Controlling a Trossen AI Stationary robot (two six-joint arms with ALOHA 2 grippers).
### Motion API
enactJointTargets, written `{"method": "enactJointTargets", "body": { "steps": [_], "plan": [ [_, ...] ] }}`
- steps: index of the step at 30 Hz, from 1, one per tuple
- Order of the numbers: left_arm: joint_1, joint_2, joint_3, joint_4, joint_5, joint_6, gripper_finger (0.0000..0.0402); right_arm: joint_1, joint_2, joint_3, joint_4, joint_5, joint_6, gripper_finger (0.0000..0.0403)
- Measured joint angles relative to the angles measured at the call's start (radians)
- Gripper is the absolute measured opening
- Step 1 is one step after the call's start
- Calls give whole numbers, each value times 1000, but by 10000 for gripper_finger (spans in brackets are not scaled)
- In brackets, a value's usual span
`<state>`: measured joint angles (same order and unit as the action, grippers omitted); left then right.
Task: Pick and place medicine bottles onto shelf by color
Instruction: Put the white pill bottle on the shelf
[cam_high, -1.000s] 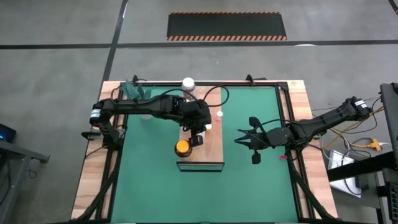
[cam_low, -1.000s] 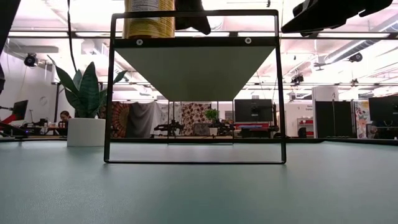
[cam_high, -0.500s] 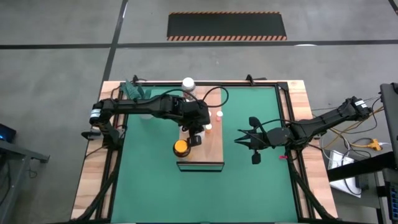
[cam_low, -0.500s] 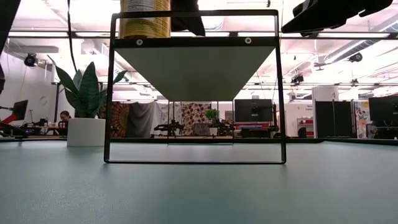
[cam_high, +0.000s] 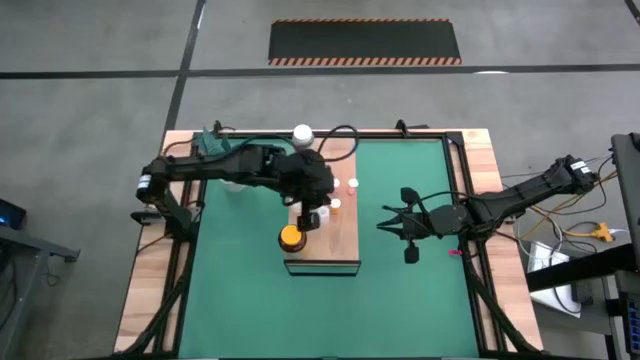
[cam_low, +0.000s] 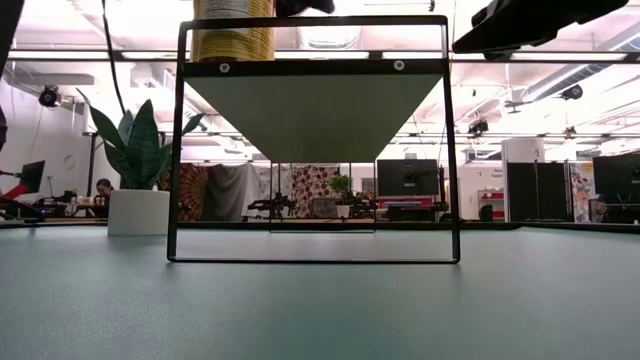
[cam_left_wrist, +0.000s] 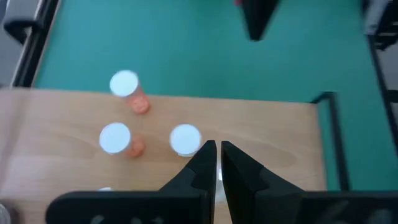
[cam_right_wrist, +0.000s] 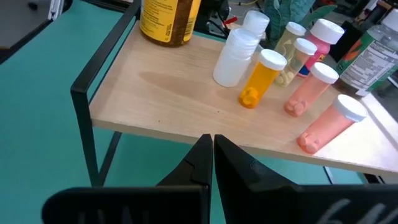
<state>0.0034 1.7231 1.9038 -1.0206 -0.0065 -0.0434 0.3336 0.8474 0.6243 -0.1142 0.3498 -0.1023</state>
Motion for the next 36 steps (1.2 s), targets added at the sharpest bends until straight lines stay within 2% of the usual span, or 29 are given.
{"method": "enactJointTargets", "body": {
  "steps": [5, 11, 15, 18, 21, 26, 31, 36],
  "plan": [
    [-55, -78, -27, 22, -28, 55, 6, 0, 4, 0, 29, 18, 31, 9],
    [-111, -175, -140, 118, -86, 141, 6, -18, 44, 6, 137, 42, 25, 9],
    [-115, -255, -250, 216, -86, 222, 6, -65, 93, 90, 109, 36, 24, 9],
    [-115, -325, -361, 302, -87, 286, 6, -99, 145, 179, 87, -29, 11, 9],
    [-115, -407, -488, 429, -87, 362, 6, -124, 207, 278, 17, -93, 4, 9],
    [-115, -549, -730, 738, -87, 507, 6, -145, 340, 488, -137, -107, 0, 9],
    [-115, -661, -913, 1006, -86, 583, 6, -165, 484, 710, -381, -171, 6, 9],
    [-115, -754, -1024, 1109, -86, 583, 6, -186, 610, 905, -582, -220, 24, 9]
  ]
}}
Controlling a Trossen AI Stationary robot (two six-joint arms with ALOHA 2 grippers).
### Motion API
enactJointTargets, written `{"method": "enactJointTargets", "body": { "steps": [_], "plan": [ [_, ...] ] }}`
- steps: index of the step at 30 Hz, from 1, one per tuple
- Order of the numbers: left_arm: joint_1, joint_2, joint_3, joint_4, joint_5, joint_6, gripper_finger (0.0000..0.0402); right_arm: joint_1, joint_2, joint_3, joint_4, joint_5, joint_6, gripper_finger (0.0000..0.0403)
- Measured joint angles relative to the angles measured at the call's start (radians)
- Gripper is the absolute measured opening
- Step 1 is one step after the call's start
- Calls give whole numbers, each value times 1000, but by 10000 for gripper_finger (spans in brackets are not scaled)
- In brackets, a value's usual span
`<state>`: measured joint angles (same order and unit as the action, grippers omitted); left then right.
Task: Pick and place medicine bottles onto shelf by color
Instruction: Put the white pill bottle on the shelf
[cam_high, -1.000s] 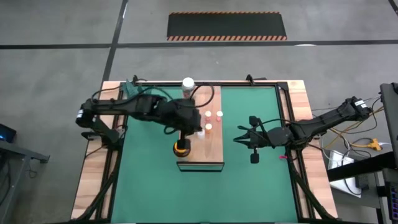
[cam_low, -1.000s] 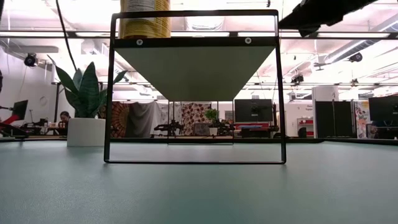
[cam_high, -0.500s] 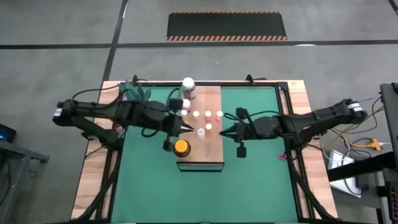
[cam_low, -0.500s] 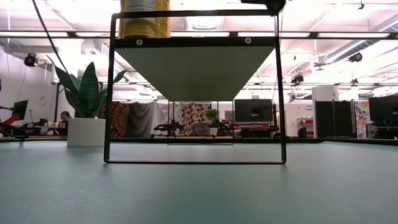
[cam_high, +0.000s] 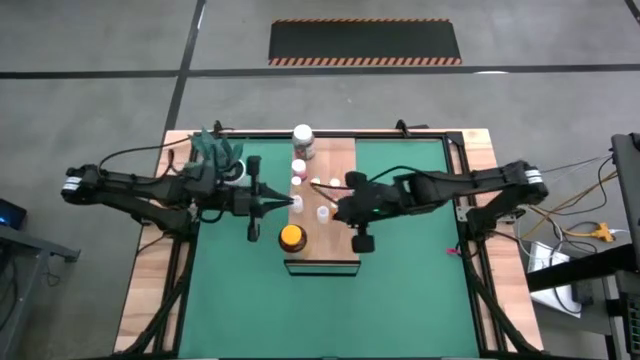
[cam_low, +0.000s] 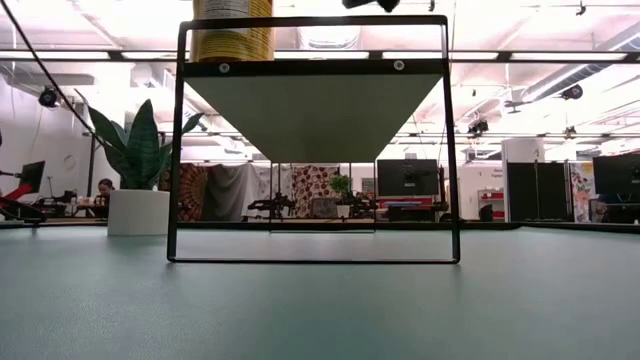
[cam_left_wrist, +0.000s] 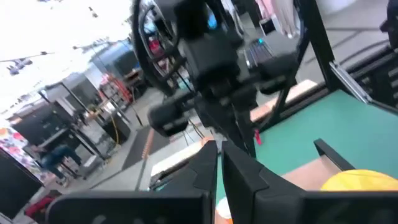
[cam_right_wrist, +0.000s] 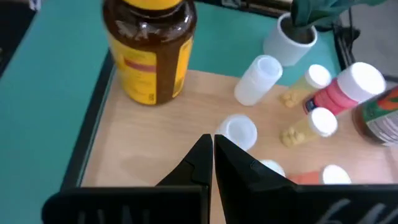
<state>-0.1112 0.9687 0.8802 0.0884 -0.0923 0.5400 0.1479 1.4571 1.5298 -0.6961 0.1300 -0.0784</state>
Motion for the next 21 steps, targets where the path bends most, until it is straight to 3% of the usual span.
{"method": "enactJointTargets", "body": {
  "steps": [8, 21],
  "plan": [
    [0, -79, -58, 68, 0, -2, 6, -35, 135, 157, -95, 1, -15, 9],
    [0, -98, -73, 70, 1, -1, 6, -84, 200, 168, -92, 1, -26, 9]
  ]
}}
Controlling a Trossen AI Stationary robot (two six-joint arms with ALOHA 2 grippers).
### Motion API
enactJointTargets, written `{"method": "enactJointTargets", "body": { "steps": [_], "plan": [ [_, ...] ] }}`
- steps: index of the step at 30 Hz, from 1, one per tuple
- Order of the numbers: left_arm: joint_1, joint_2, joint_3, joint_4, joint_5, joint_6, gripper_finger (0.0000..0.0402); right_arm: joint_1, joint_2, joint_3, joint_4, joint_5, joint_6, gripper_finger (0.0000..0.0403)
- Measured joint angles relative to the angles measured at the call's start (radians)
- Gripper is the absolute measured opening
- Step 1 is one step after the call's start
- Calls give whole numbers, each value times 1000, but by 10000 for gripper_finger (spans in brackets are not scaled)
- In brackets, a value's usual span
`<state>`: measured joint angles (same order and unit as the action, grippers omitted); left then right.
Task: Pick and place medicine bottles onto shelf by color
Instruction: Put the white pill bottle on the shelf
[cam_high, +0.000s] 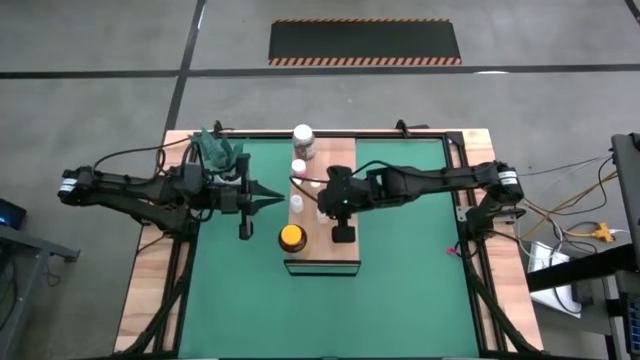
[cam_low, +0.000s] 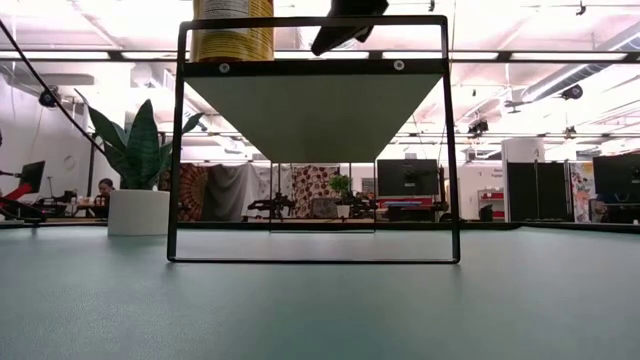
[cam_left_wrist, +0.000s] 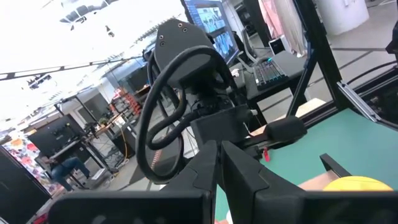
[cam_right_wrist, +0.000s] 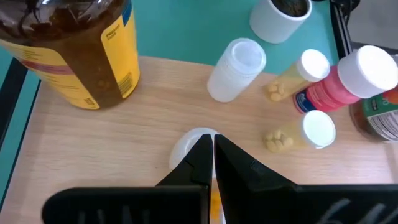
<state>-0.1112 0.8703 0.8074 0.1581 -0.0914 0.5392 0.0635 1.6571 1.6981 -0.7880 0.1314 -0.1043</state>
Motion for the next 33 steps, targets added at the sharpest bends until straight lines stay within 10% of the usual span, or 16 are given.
{"method": "enactJointTargets", "body": {
  "steps": [33],
  "plan": [
    [0, 27, -2, 75, 1, 27, 6, -48, 15, -34, 69, 27, -79, 8]
  ]
}}
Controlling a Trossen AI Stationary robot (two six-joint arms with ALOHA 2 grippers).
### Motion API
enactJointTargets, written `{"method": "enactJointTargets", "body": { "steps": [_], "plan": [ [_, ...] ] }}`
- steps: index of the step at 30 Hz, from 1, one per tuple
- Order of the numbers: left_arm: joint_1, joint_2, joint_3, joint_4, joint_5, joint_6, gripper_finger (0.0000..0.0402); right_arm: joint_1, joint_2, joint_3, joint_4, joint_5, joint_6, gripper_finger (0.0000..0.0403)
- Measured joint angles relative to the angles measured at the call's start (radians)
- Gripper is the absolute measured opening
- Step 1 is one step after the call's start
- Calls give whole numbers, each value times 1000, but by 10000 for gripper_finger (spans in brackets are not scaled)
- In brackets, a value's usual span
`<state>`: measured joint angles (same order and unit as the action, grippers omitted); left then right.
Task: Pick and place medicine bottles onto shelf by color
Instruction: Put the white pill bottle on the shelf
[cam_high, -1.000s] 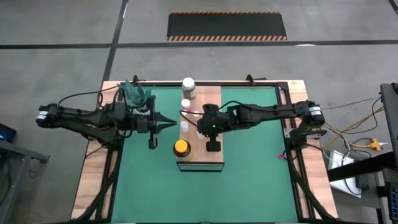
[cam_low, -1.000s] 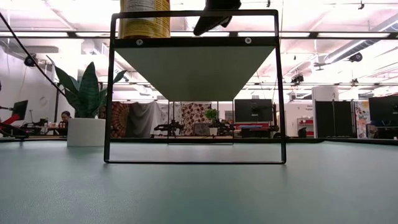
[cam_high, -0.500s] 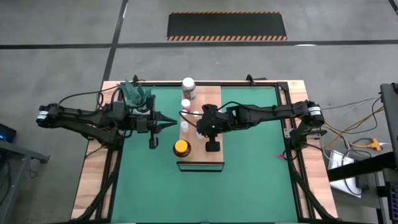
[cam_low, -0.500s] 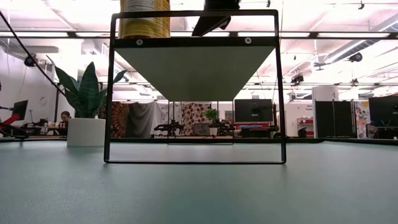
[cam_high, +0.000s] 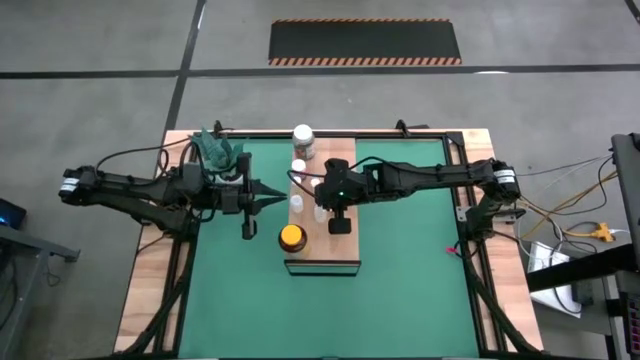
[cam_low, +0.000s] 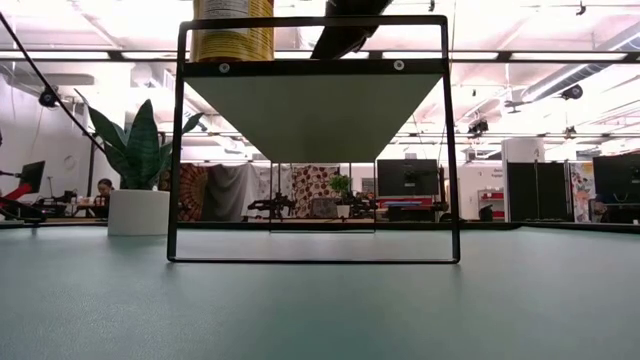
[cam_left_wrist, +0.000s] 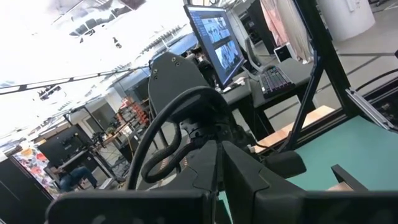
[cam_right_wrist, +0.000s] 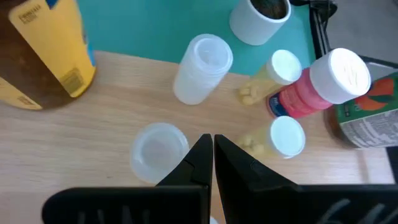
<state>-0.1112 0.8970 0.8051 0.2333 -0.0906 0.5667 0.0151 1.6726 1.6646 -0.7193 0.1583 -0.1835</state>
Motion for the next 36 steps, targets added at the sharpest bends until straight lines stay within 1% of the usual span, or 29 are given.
{"method": "enactJointTargets", "body": {
  "steps": [6, 11, 16, 24, 36],
  "plan": [
    [0, 0, -1, 12, 0, 0, 6, 0, -8, 9, -6, -11, -10, 9],
    [0, 0, -2, 12, 0, 0, 6, 6, -8, 10, -11, -112, 15, 9],
    [0, 0, -2, 12, 0, 0, 6, 6, -7, 7, -33, -114, 27, 9],
    [0, 0, -2, 23, 0, 16, 6, -2, -7, -15, 1, -106, 25, 9],
    [0, 0, -3, 47, 0, 17, 6, -40, -7, -18, 14, -102, -26, 9]
  ]
}}
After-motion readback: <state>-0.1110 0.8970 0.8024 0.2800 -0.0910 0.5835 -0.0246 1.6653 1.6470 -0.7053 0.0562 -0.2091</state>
